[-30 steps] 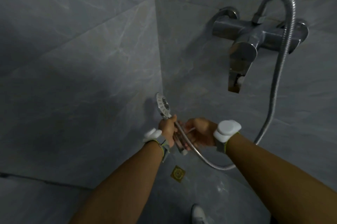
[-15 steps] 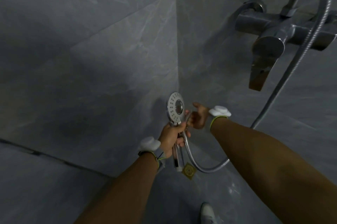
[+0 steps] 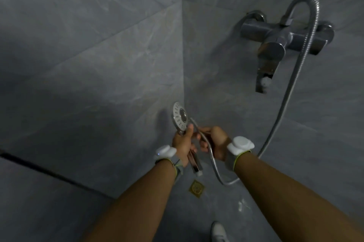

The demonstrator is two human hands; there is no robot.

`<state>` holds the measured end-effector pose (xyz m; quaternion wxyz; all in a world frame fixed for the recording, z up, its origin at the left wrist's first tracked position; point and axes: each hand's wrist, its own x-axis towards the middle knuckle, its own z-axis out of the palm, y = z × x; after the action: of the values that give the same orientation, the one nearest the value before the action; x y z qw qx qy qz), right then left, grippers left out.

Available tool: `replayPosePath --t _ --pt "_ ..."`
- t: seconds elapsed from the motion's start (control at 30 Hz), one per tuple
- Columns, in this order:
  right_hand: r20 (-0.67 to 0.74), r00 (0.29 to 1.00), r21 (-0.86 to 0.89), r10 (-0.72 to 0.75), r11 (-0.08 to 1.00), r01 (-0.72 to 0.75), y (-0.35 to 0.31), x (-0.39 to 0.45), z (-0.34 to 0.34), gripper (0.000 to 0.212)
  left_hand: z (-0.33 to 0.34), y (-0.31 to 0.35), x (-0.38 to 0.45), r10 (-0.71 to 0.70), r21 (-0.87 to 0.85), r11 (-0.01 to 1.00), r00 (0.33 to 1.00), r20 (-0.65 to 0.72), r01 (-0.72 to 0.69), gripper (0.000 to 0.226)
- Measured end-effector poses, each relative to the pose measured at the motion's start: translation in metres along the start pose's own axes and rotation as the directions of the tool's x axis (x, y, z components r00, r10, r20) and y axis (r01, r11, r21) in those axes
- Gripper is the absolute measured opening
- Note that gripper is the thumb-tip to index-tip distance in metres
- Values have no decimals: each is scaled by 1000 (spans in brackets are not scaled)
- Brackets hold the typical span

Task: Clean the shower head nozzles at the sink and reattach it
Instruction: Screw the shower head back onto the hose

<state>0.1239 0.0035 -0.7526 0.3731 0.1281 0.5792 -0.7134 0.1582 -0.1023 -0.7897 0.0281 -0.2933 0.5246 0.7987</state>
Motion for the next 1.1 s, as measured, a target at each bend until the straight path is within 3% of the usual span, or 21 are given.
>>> replayPosePath --t 0.13,0.27,0.43,0.57,0.7,0.83,0.93,1.1 --pt "9 998 -55 -61 997 61 23 -27 -6 32 9 9 8 -66 -17 998 996 66 67 50" --pt "-79 997 -33 -1 999 -2 28 -30 -13 32 11 10 4 -133 -19 990 982 133 136 35" --pt "-177 981 54 77 996 -69 15 -13 -12 54 16 10 -7 -104 -48 992 968 227 118 15" --pt "-112 986 71 127 990 -119 -5 6 -7 59 18 14 -14 -114 103 991 953 282 88 18" --pt "-41 996 66 78 995 -75 -27 19 -4 42 11 17 -14 -75 104 993 956 285 47 15" --pt "-70 998 220 2 975 14 -43 25 -3 41 9 17 -8 29 71 997 999 44 -32 43" --pt "-82 993 157 -89 983 101 -41 23 -8 39 13 22 -2 118 89 990 982 -147 -106 53" --pt "-9 971 30 -240 970 241 -26 15 -25 20 31 35 4 149 -49 985 964 -221 -164 39"
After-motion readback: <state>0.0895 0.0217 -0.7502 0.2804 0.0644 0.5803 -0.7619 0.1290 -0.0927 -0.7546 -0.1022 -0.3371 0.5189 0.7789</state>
